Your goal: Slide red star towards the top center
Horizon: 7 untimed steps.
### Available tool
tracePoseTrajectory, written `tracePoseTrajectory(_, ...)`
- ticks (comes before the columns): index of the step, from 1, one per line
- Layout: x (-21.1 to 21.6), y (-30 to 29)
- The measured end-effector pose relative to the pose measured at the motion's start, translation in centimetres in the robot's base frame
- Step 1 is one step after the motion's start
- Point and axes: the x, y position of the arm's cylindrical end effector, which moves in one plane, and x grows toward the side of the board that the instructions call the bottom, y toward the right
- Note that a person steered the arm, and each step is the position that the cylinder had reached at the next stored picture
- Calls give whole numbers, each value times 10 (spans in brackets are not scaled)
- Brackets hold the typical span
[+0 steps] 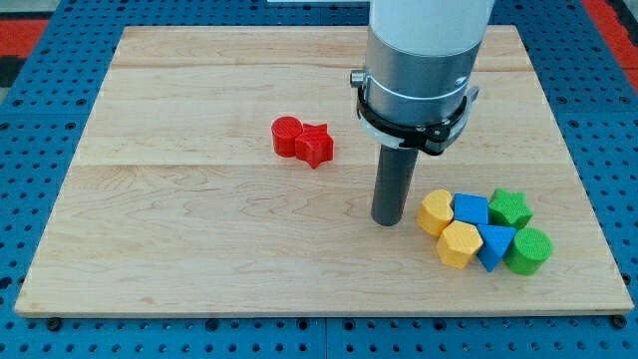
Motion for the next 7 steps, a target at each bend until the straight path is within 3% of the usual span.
tracePoseTrajectory(1, -16, 11)
tracePoseTrajectory(4, 1, 39)
tracePoseTrajectory(5, -12, 27)
tracePoseTrajectory(7, -47, -55)
